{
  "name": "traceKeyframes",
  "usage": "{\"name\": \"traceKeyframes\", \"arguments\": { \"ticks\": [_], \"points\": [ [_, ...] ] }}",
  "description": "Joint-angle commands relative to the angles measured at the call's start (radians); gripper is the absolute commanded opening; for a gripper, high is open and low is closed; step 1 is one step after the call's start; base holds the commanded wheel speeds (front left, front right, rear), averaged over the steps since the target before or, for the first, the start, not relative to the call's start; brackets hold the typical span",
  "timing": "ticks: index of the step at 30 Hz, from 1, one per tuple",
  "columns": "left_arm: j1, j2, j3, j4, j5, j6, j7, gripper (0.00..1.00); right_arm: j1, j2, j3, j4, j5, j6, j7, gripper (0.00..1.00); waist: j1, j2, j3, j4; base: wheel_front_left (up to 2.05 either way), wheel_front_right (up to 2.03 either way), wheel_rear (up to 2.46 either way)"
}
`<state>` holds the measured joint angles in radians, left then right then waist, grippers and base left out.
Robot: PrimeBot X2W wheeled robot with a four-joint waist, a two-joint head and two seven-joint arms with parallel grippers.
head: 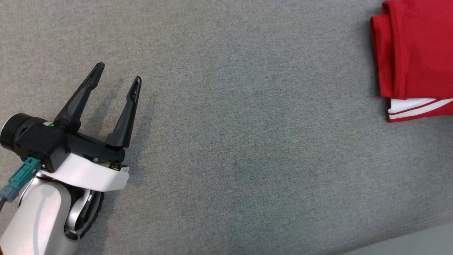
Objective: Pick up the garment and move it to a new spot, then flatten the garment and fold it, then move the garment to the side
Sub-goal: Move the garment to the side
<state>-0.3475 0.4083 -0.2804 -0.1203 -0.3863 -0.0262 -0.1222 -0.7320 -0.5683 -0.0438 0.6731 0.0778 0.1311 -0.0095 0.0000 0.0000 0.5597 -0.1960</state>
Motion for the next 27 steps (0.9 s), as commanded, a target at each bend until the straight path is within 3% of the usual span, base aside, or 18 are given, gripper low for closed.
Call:
{"name": "traceKeyframes", "arguments": {
  "ticks": [1, 8, 14, 21, 27],
  "points": [
    [0.005, 0.003, 0.0, 0.003, -0.003, 0.007, 0.003, 1.0, -0.002, 0.015, -0.048, 0.027, -0.021, -0.001, -0.03, 1.0, 0.0, 0.0, -0.019, -0.004, 0.0, 0.0, 0.0],
    [0.042, -0.013, 0.012, 0.028, -0.024, 0.03, -0.015, 1.0, 0.052, 0.124, -0.175, 0.02, -0.053, -0.001, -0.141, 1.0, 0.0, 0.0, -0.102, -0.008, 0.0, 0.0, 0.0],
    [0.111, -0.036, 0.036, 0.054, -0.058, 0.065, -0.041, 1.0, 0.157, 0.256, -0.205, -0.114, -0.054, -0.001, -0.208, 1.0, 0.0, 0.0, -0.21, -0.001, 0.0, 0.0, 0.0],
    [0.196, -0.054, 0.062, 0.066, -0.081, 0.108, -0.066, 1.0, 0.347, 0.42, -0.15, -0.395, -0.041, -0.001, -0.176, 1.0, 0.0, 0.0, -0.334, 0.039, 0.0, 0.0, 0.0],
    [0.257, -0.054, 0.075, 0.071, -0.086, 0.135, -0.076, 1.0, 0.479, 0.494, -0.059, -0.556, -0.007, -0.001, -0.12, 1.0, 0.0, 0.0, -0.409, 0.084, 0.0, 0.0, 0.0]
  ]
}}
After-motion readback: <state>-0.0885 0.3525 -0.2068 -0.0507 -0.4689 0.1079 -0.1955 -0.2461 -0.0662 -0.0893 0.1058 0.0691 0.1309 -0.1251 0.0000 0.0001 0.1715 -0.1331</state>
